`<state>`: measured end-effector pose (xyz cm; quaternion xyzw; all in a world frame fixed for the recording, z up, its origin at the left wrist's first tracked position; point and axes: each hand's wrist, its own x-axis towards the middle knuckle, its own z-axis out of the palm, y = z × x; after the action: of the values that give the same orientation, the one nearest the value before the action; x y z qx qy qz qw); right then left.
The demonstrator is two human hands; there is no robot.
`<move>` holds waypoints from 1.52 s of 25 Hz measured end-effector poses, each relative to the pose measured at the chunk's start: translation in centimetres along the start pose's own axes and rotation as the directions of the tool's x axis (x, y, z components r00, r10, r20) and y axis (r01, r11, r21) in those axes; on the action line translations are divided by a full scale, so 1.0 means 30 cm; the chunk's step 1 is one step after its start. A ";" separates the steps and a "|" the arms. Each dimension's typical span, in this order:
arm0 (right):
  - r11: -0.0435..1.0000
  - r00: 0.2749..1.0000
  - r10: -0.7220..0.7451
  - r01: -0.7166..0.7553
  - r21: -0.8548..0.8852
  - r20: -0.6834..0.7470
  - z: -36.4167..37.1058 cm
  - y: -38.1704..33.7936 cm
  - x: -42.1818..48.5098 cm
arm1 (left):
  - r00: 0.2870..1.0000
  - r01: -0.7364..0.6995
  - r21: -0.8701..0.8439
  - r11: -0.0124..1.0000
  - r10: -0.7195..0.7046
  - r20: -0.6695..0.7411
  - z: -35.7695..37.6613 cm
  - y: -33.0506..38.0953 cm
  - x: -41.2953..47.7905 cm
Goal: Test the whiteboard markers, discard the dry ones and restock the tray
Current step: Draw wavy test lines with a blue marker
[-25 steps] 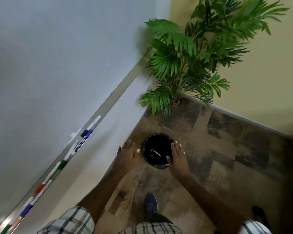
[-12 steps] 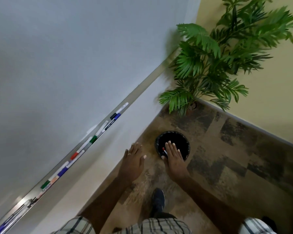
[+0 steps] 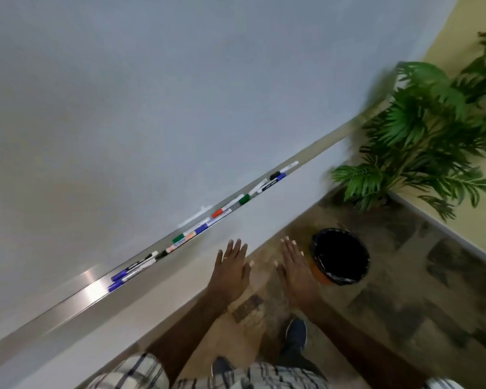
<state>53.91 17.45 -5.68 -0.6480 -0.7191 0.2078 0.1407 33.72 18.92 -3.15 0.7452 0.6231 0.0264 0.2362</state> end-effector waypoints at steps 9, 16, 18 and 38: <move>0.941 0.935 -0.297 0.321 -0.110 0.194 0.222 -0.402 0.002 | 0.948 0.272 -0.110 0.956 -0.286 -0.142 -0.114 -0.398 -0.325; 0.852 0.818 -0.516 0.522 0.049 0.255 0.360 -0.686 0.108 | 0.850 0.447 -0.171 0.878 -0.476 -0.225 -0.143 -0.628 -0.459; 0.807 0.764 -0.570 0.590 0.031 0.303 0.404 -0.743 0.158 | 0.820 0.504 -0.177 0.845 -0.533 -0.211 -0.147 -0.688 -0.466; 0.581 0.491 -0.696 0.814 0.008 0.523 0.573 -0.977 0.446 | 0.731 0.575 -0.232 0.785 -0.620 -0.286 -0.166 -0.864 -0.397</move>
<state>18.57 26.54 -7.49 -0.2030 -0.9604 0.1864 -0.0414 5.66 12.22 -5.67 0.4712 0.8580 0.1200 0.1654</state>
